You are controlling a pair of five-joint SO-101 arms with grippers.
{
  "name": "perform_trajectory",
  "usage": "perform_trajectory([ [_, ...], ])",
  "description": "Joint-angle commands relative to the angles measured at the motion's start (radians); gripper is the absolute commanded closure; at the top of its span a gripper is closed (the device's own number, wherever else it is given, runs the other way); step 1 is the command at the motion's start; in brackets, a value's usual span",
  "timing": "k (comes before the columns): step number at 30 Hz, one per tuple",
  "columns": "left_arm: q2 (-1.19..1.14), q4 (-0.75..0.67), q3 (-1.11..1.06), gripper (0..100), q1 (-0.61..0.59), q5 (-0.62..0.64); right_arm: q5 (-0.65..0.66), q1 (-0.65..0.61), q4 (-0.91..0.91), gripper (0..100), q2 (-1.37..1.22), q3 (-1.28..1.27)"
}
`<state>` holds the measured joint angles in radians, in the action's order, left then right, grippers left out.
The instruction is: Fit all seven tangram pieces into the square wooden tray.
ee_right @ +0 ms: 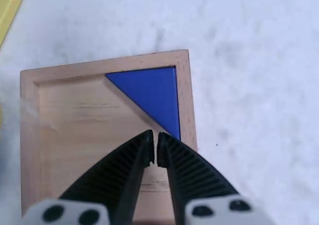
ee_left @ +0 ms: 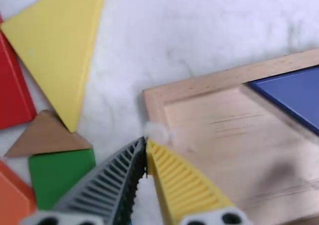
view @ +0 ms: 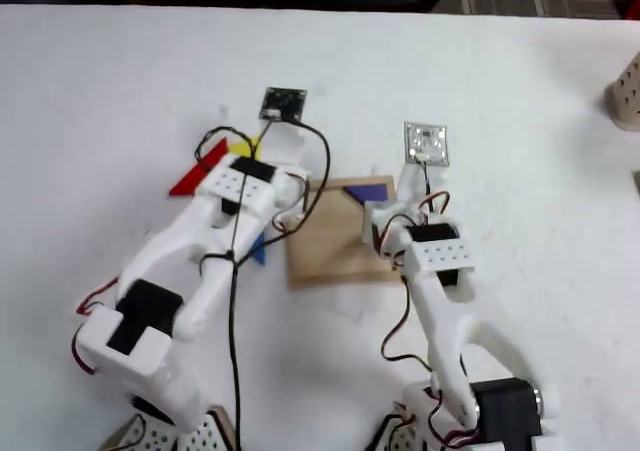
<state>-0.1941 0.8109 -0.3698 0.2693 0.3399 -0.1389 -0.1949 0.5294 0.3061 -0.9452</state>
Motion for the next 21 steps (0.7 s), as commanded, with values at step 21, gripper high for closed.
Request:
perform_trajectory([
  [21, 0.068, -0.015, 0.009, 98, -0.042, -0.006, 0.031, -0.03, 0.019, 97.9, -0.335, 0.339],
])
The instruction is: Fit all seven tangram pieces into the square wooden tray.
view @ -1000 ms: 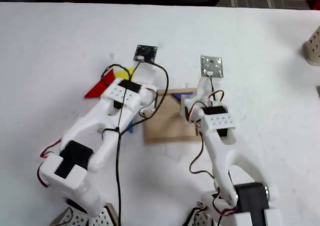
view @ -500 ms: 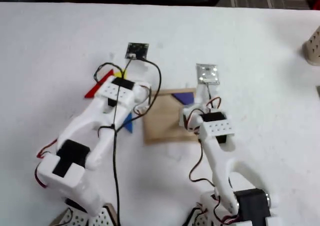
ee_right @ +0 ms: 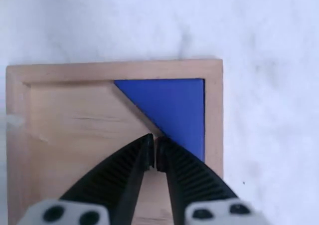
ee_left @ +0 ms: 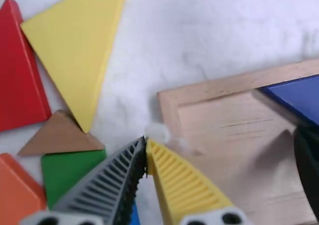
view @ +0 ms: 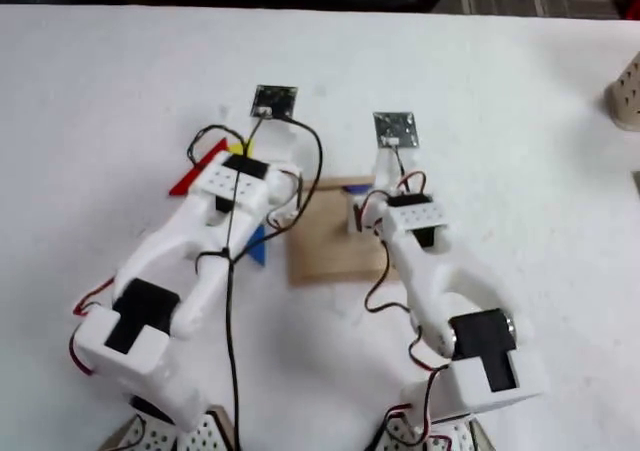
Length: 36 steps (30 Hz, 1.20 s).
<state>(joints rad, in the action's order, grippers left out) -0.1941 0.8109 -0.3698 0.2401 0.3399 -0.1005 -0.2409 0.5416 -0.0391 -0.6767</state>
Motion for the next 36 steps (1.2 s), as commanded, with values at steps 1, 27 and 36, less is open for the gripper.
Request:
perform_trajectory([
  [1, 0.07, -0.015, 0.009, 98, -0.013, -0.006, -0.008, 0.018, 0.012, 97.9, 0.01, 0.072],
  [27, 0.526, 0.095, -0.212, 98, -0.28, -0.172, -0.002, 0.114, 0.182, 98.1, 0.246, -0.064],
  [36, 0.354, 0.081, -0.124, 98, -0.417, -0.17, -0.005, 0.11, 0.182, 98.1, 0.246, -0.069],
])
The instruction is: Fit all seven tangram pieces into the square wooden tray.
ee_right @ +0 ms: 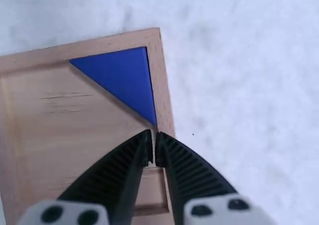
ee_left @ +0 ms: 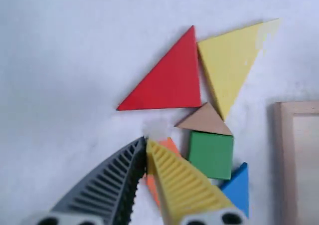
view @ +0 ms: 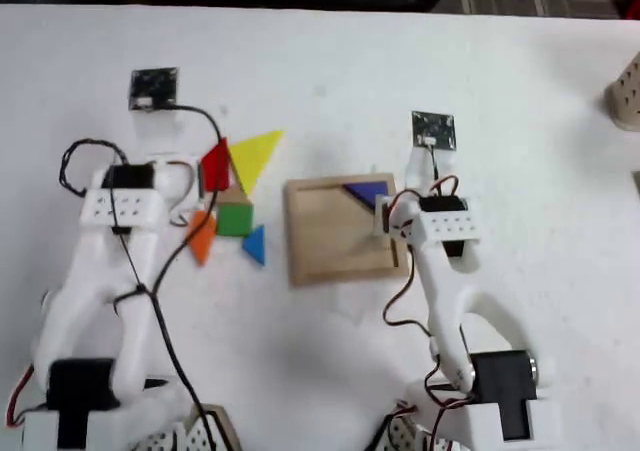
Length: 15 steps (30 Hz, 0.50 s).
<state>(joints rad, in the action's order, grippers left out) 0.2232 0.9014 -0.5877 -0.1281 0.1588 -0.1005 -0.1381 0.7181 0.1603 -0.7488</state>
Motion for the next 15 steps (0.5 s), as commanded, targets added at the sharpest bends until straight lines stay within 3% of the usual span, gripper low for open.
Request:
perform_trajectory([
  [1, -0.09, -0.009, 0.11, 98, -0.053, 0.011, -0.005, 0.01, 0.005, 98.1, 0.047, 0.003],
  [6, -0.185, -0.002, 0.178, 96, -0.056, 0.008, -0.002, 0.012, 0.005, 98.1, 0.047, 0.002],
  [11, -0.199, 0.012, 0.18, 84, -0.048, 0.009, -0.002, 0.012, 0.005, 98.1, 0.045, 0.002],
  [15, -0.2, 0.044, 0.18, 82, -0.018, 0.006, -0.002, 0.012, 0.005, 98.1, 0.045, 0.002],
])
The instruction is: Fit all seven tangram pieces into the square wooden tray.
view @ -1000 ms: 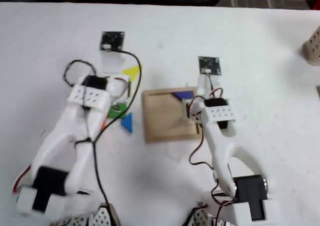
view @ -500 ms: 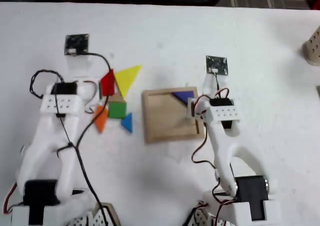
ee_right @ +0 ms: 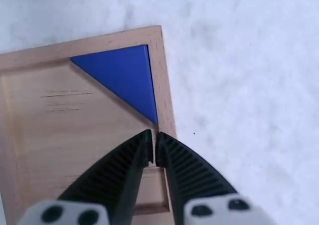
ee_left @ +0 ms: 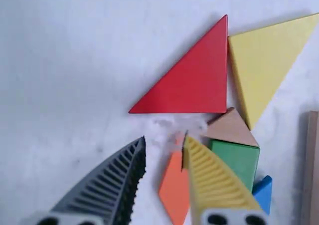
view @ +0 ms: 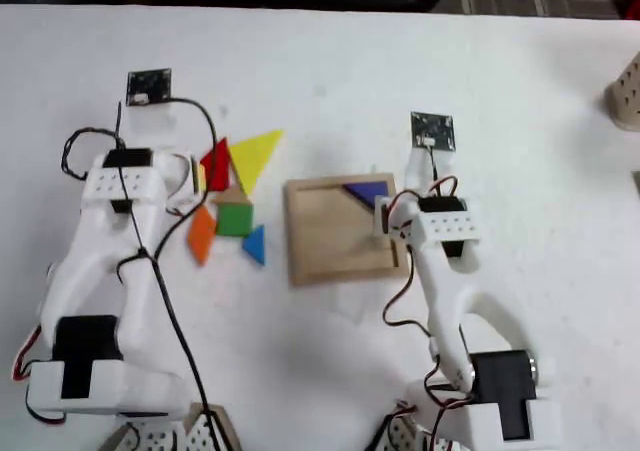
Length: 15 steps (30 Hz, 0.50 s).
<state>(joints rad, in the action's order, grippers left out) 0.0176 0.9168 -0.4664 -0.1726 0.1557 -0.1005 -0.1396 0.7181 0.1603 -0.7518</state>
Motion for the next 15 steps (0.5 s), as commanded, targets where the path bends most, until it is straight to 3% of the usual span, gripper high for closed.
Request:
perform_trajectory([
  [1, 0.005, 0.041, 0.058, 82, 0.035, 0.011, -0.002, 0.013, 0.005, 98.1, 0.045, 0.005],
  [12, 0.002, 0.124, 0.02, 82, 0.071, 0.002, 0.0, 0.013, 0.005, 98.1, 0.045, 0.005],
  [15, 0.002, 0.138, -0.003, 82, 0.071, -0.071, 0.0, 0.013, 0.005, 98.1, 0.045, 0.005],
])
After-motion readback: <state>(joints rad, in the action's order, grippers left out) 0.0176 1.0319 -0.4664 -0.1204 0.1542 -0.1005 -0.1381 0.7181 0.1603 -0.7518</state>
